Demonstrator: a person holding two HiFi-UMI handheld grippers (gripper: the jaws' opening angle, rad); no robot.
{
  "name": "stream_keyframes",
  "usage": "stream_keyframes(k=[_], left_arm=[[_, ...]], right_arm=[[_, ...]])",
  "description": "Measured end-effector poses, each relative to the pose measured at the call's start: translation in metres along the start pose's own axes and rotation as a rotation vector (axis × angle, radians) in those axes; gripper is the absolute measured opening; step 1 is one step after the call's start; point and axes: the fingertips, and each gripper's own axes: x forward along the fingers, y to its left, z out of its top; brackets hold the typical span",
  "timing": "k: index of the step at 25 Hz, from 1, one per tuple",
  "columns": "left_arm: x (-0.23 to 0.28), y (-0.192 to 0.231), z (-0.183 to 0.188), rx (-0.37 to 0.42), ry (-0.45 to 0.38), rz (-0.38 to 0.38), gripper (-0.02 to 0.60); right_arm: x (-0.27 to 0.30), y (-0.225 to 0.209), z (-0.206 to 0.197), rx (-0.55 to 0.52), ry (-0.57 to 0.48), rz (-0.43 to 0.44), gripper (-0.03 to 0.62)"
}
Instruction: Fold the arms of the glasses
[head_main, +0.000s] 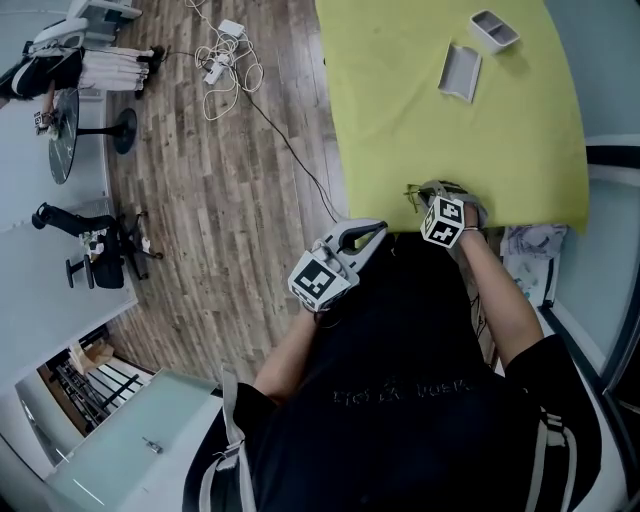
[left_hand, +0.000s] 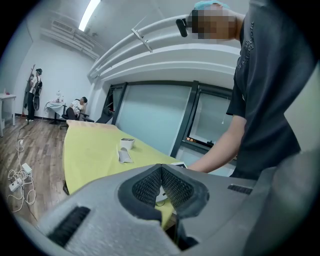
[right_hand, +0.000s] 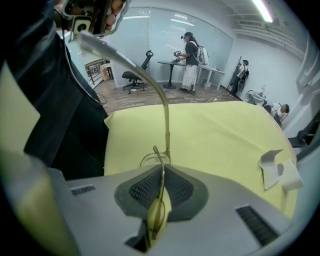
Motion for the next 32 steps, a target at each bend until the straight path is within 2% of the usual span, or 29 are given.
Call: stream_keyframes(k=[9, 14, 17, 22, 32], left_arm=[[-0.006, -0.002, -0.005, 0.004, 0.016, 0.003, 0.018], [-0.008, -0.001, 0.003, -0.02, 0.007, 0.006, 0.018], [-0.005, -0.001, 0.003, 0.004, -0.002, -0.012, 0.018], [-0.002, 0.001, 0.006, 0.018, -0.019, -0.03, 0.018], [-0.006, 0.008, 0.004, 0.0, -0.038, -0.022, 0.018]], right_arm=[[0.007, 0.001, 0.001, 0.006, 0.006, 0.001, 0.032], [0.002, -0.001, 0.013, 0.103, -0.032, 0.019, 0.034], [-0.003, -0.003, 0.018, 0.121, -0.053, 0.032, 0.034], [-0.018, -0.014, 0.023, 0.136, -0.084, -0.015, 0.032], [-0.049, -0.013, 0.028, 0.214, -0.155, -0.04, 0.032]])
